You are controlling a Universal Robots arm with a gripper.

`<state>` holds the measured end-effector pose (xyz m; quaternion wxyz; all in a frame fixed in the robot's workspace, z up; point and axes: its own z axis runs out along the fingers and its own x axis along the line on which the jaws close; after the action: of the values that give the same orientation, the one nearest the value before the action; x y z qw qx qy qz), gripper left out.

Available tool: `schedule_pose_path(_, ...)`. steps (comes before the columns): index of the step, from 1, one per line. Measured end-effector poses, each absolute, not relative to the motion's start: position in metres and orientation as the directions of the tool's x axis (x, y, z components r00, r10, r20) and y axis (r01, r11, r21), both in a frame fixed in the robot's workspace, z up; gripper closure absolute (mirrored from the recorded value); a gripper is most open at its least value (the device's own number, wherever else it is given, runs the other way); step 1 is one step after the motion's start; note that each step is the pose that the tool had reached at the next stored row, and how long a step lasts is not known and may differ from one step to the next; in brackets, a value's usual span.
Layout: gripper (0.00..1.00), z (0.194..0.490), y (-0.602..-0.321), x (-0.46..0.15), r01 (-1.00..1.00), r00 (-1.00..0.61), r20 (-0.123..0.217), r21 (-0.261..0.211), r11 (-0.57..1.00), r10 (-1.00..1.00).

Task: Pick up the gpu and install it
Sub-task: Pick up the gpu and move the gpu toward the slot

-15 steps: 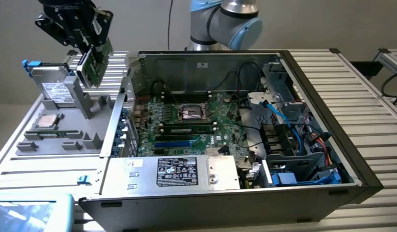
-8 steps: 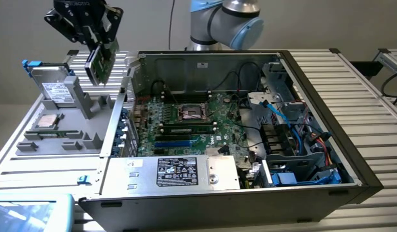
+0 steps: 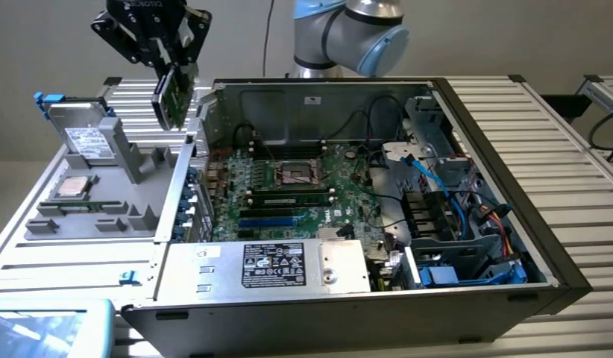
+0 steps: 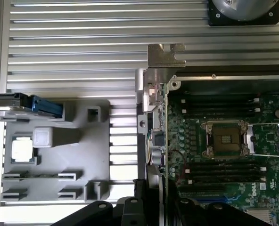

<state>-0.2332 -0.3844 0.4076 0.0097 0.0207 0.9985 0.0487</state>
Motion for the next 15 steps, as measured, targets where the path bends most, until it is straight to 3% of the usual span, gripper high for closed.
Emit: schedule_pose_path(15, 0.72, 0.408, -0.385, -0.177, 0.042, -0.999, 0.002, 0.096, 0.994, 0.042)
